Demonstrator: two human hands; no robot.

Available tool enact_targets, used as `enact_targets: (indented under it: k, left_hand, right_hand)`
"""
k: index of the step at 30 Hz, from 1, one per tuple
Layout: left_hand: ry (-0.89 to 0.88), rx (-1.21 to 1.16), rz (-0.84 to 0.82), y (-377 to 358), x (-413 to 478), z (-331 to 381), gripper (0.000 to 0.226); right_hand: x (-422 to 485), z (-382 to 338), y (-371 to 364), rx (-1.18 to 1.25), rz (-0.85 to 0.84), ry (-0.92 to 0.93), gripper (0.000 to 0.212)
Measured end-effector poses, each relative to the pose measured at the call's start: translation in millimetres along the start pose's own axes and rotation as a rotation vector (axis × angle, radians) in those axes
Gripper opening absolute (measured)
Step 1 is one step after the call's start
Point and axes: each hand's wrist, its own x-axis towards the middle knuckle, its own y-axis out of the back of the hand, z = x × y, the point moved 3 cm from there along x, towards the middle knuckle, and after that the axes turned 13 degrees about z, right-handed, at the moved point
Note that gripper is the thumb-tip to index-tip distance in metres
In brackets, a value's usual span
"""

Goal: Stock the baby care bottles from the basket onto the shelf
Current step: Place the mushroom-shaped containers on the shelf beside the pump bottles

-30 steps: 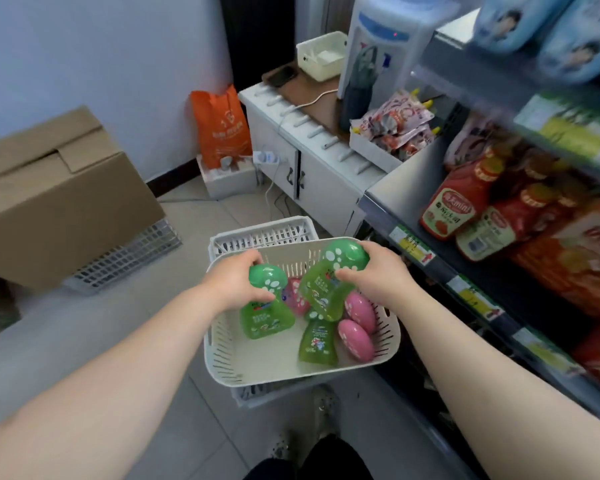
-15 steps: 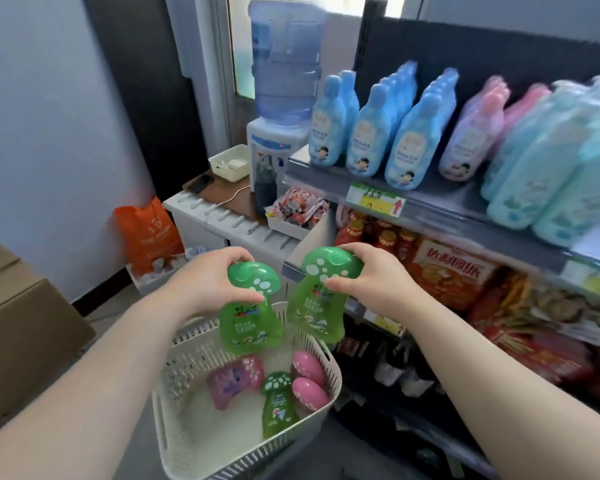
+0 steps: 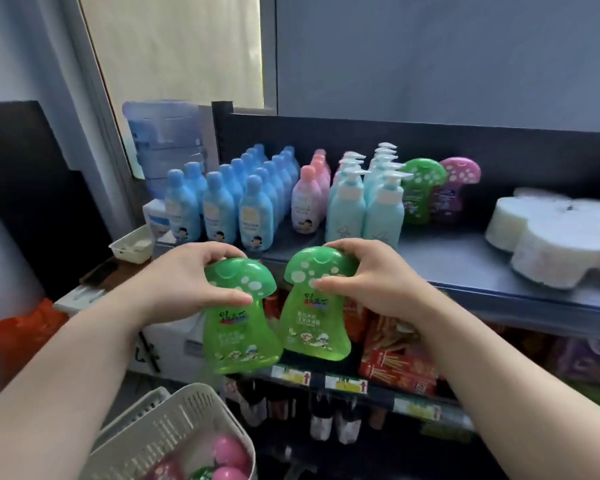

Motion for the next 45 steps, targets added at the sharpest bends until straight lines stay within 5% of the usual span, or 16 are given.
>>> enact_targets:
  k: [7,19,23,36,45]
  left_hand:
    - [-0.159,-0.143,-0.039,-33.1,29.0,96.4,0.047]
    - [-0.380,-0.126,0.017,-96.0,78.3,214.6,0.060]
    - [-0.428,-0.053,0.019,-119.1,89.3,245.3,0.061]
    - [-0.414,0.201,0.061,-164.3,128.5,279.2,0.062]
    - [-0.377,0.318,0.054,-185.6,157.5,274.7,0.068]
  right_hand:
    - [8.7,32.7,101.2,-0.026,0.067,-0.009,0.035]
    - [84.5,95.8,210.3,-0.054,0.222,-0.024,0.050]
    - [117.7,114.7,216.3,-0.118,0.240,-0.036,0.037]
    - [182.0,143.9,183.2,-0.451,0.111,0.027,0.066]
    - [184.6,134.4,188.7,-0.623,0.023,0.167,0.057]
